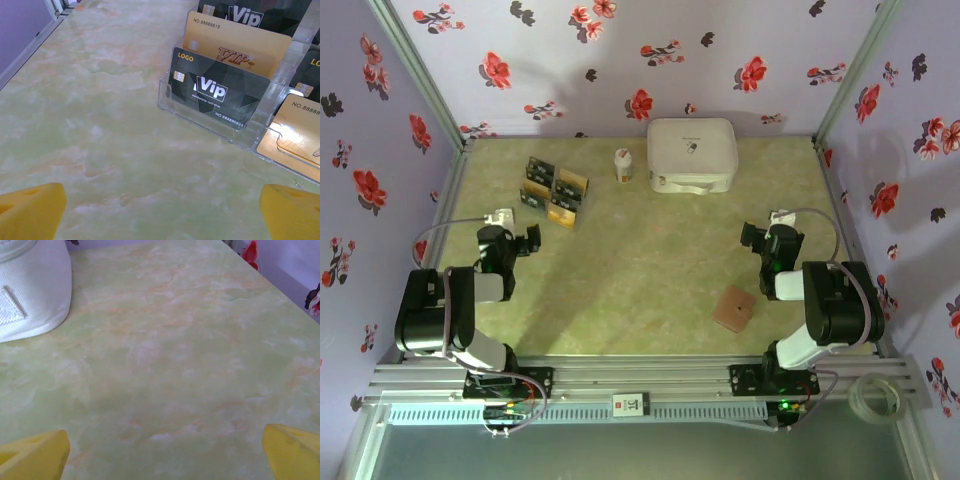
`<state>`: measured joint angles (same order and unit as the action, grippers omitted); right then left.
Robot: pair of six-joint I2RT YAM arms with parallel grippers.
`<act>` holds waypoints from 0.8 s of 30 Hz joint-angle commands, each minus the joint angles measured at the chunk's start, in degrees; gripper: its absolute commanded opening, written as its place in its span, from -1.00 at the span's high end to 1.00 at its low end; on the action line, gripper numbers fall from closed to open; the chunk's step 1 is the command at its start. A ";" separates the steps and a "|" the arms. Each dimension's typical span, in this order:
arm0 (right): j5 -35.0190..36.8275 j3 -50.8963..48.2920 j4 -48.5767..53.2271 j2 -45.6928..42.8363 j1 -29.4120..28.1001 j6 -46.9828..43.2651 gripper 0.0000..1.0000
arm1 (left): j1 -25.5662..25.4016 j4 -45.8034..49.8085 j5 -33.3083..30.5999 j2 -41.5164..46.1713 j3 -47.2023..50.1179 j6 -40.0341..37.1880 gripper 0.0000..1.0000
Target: Put the credit cards into the card holder
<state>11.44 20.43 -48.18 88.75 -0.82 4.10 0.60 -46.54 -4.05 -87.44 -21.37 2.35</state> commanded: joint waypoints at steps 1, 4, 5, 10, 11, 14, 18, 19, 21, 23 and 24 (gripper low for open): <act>1.92 1.46 -3.14 0.67 -0.50 1.58 -0.99 | -0.60 -3.38 -1.48 -1.00 -1.66 -1.82 -0.99; 1.93 1.45 -3.23 0.60 -0.52 1.61 -0.99 | -0.60 -3.38 -1.51 -1.00 -1.66 -1.86 -0.99; 1.96 1.39 -3.28 0.63 -0.50 1.55 -0.99 | -0.60 -3.36 -1.49 -1.05 -1.66 -1.89 -0.99; 1.92 1.44 -3.26 0.63 -0.50 1.61 -0.99 | -0.60 -3.37 -1.50 -1.06 -1.66 -1.83 -0.99; 1.92 1.44 -3.21 0.71 -0.50 1.60 -0.99 | -0.60 -3.39 -1.49 -1.00 -1.66 -1.87 -0.99; 1.81 1.59 -3.06 0.77 -0.50 1.70 -0.99 | -0.60 -3.38 -1.49 -1.03 -1.66 -1.87 -0.99; 1.74 1.86 -2.62 0.73 -0.41 1.70 -0.99 | -0.60 -3.37 -1.53 -1.06 -1.66 -1.87 -0.99; 1.67 1.90 -2.60 0.81 -0.41 1.82 -0.99 | -0.60 -3.29 -1.48 -0.99 -1.67 -1.82 -0.99; 1.13 1.92 -2.55 0.85 -0.08 2.05 -0.99 | -0.60 -3.26 -1.48 -1.03 -1.66 -1.87 -0.99; 1.04 1.90 -2.53 0.83 0.03 2.05 -0.99 | -0.60 -3.31 -1.52 -1.03 -1.66 -1.83 -0.99; 1.02 1.90 -2.53 0.90 0.03 2.05 -0.99 | -0.60 -3.30 -1.53 -1.00 -1.66 -1.82 -0.99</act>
<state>11.88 21.06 -49.50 88.97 -0.80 5.10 0.47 -47.99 -4.47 -87.81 -21.93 1.89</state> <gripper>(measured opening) 0.993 0.997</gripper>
